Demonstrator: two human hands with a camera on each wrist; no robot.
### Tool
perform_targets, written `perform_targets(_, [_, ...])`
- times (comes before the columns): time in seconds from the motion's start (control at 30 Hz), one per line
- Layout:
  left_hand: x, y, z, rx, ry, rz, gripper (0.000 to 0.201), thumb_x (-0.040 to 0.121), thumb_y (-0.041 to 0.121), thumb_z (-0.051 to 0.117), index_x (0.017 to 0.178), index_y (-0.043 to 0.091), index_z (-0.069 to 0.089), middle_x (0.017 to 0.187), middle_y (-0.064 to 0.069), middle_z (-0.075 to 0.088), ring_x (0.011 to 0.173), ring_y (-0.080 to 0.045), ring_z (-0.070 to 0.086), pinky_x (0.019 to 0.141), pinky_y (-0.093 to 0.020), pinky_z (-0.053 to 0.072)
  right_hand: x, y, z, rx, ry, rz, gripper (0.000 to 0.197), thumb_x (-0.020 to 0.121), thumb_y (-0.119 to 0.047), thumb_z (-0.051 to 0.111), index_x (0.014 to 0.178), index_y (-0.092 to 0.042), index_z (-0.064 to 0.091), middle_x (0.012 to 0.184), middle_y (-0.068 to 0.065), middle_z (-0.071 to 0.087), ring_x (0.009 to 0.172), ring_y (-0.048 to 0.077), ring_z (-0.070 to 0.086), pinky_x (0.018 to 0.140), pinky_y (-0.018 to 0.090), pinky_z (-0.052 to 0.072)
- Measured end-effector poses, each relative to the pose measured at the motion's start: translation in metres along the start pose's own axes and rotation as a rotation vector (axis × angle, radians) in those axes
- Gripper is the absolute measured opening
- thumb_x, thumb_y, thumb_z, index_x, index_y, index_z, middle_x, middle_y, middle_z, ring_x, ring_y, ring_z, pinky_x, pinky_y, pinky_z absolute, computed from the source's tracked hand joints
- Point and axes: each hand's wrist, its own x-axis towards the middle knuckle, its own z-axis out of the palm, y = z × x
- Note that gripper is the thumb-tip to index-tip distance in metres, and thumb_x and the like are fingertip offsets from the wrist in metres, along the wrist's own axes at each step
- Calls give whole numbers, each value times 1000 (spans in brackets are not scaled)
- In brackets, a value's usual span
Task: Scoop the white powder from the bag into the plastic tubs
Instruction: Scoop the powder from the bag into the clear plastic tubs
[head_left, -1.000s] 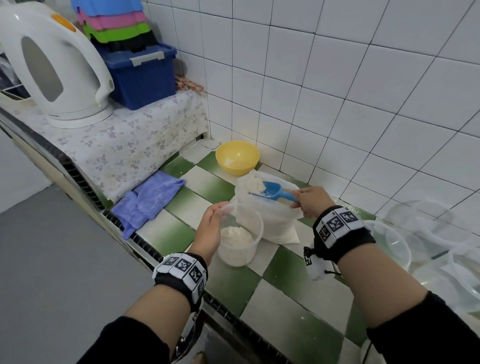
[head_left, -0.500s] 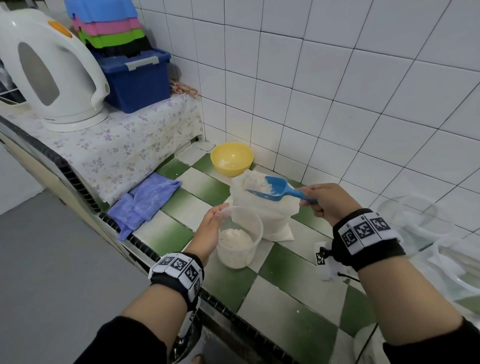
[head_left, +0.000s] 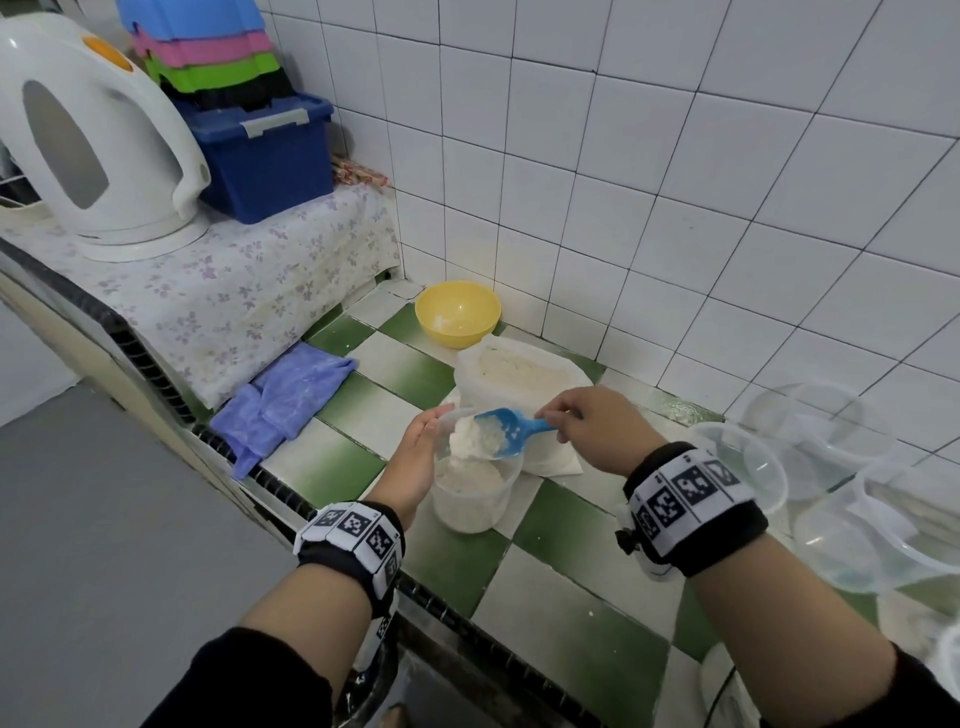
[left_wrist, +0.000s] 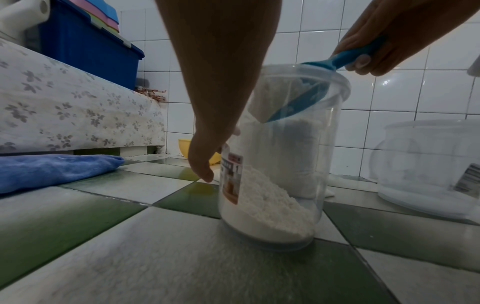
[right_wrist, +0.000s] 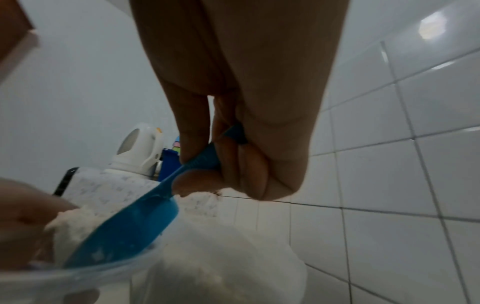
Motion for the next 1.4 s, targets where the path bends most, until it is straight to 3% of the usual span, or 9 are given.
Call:
perform_targets(0.13, [1,1,0,-5,2,-14,28,105,38,40,123,30,59,122,2,65,117,-17,60,102,-42,48,-2,-8,11,-243,51,-161,26,97,-18,46,112,-19,67,100,3,57,95,17,49,80,23,37])
perform_targets(0.33, [-11,8,1,15,95,35,28,105,32,40,117,25,65,124,7,64,116,-10,57,103,-31,43,-3,-5,22,-374,140,-336,31,90,-8,52,113,-22,66,100,2,54,97,22,47,82,27,35])
perform_targets(0.5, [-19,16,1,38,169,105,20,101,26,53,113,22,68,108,14,68,89,14,59,73,-4,44,-4,-3,16,-329,152,-292,26,93,-13,50,112,-22,66,91,1,50,93,21,47,77,25,33])
perform_targets(0.63, [-21,16,-1,25,207,148,15,97,19,60,109,21,69,91,18,67,66,16,59,56,-4,46,-3,1,-5,-194,132,-172,22,95,-19,49,104,-24,68,94,1,59,89,17,50,76,27,39])
perform_targets(0.77, [-17,14,-2,43,281,189,17,95,15,63,110,17,71,92,23,67,77,19,61,72,-1,46,-4,7,-31,-22,139,-85,19,94,-15,51,100,-20,69,81,-2,58,64,10,50,53,9,34])
perform_targets(0.83, [-14,13,-1,82,329,201,20,95,18,63,113,16,72,94,24,66,83,20,60,78,1,44,-2,11,-40,62,179,-53,19,93,-14,52,98,-18,69,78,1,60,56,7,46,48,10,33])
perform_targets(0.97, [-10,10,2,142,414,206,24,96,23,62,117,16,71,106,12,70,92,6,62,88,-12,45,14,18,-47,39,306,-10,20,96,-17,49,103,-14,67,88,4,61,69,12,50,61,21,37])
perform_targets(1.13, [-5,8,4,103,420,209,16,95,18,63,107,21,72,91,25,66,78,20,59,74,1,43,42,24,-32,-300,347,-32,24,93,-9,47,109,-9,65,99,14,58,95,28,51,80,31,39])
perform_targets(1.4, [-1,5,1,41,393,217,13,94,17,64,99,24,74,90,20,71,77,10,62,74,-6,47,68,18,4,-656,264,-146,28,86,-5,47,112,-9,57,102,11,54,94,27,49,83,33,42])
